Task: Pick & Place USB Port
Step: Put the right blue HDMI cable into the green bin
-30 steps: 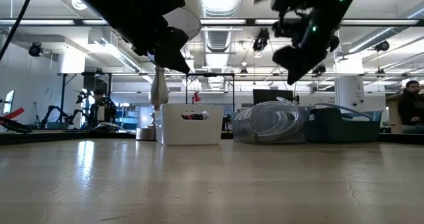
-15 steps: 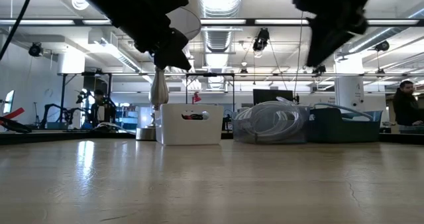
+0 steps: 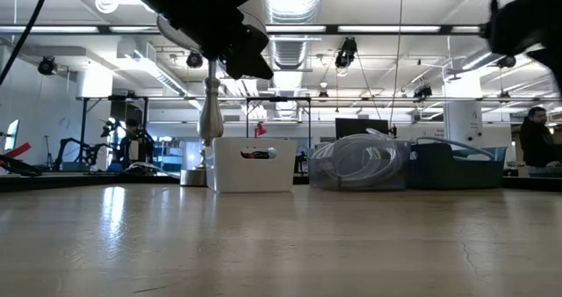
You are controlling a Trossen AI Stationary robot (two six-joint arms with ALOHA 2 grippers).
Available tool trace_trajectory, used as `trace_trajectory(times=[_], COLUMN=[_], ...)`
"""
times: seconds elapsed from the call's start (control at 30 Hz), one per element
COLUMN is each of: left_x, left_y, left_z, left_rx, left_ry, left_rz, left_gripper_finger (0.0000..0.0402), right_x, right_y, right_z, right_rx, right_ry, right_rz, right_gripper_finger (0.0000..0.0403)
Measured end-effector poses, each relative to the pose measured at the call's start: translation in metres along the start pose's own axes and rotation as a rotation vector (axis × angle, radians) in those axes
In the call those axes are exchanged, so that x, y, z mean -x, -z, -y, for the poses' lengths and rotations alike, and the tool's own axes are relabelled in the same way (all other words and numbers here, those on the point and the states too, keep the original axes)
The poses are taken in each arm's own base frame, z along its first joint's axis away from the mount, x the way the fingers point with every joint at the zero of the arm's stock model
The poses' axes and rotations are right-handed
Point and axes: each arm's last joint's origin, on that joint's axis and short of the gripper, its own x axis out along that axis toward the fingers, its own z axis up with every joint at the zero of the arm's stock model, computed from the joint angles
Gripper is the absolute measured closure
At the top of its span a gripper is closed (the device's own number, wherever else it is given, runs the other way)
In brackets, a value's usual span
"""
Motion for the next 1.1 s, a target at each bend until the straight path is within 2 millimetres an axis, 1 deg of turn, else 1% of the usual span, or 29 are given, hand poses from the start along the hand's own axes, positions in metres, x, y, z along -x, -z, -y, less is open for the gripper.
trace_trajectory(times=[0.23, 0.33, 0.43, 0.53, 0.63, 0.9, 1.0, 1.1], left_x=[-0.005, -0.008, -0.01, -0.012, -0.014, -0.022, -0.025, -0.027], left_y=[-0.005, -0.007, -0.009, -0.012, -0.014, -0.024, -0.026, -0.029], left_z=[-0.002, -0.004, -0.005, -0.007, -0.009, -0.014, -0.016, -0.018], left_rx=[-0.006, 0.0, 0.005, 0.02, 0.014, 0.034, 0.045, 0.062], left_ry=[0.048, 0.061, 0.069, 0.059, 0.062, 0.189, 0.241, 0.272], left_rz=[0.03, 0.043, 0.057, 0.071, 0.09, 0.192, 0.228, 0.262], left_gripper_finger=[0.0262, 0.0262, 0.0262, 0.0262, 0.0262, 0.0262, 0.0262, 0.0262], right_x=[0.007, 0.007, 0.002, -0.004, -0.009, -0.017, -0.02, -0.024], right_y=[0.031, 0.041, 0.049, 0.056, 0.063, 0.079, 0.082, 0.082], right_z=[0.004, 0.004, -0.001, -0.01, -0.017, -0.033, -0.036, -0.035], right_rx=[-0.12, -0.117, -0.102, -0.091, -0.085, -0.103, -0.106, -0.105], right_ry=[-0.051, -0.088, -0.116, -0.15, -0.138, -0.039, -0.025, -0.008], right_rz=[-0.029, -0.029, -0.03, -0.058, -0.109, -0.22, -0.222, -0.217], right_gripper_finger=[0.0309, 0.0309, 0.0304, 0.0297, 0.029, 0.0274, 0.027, 0.0268])
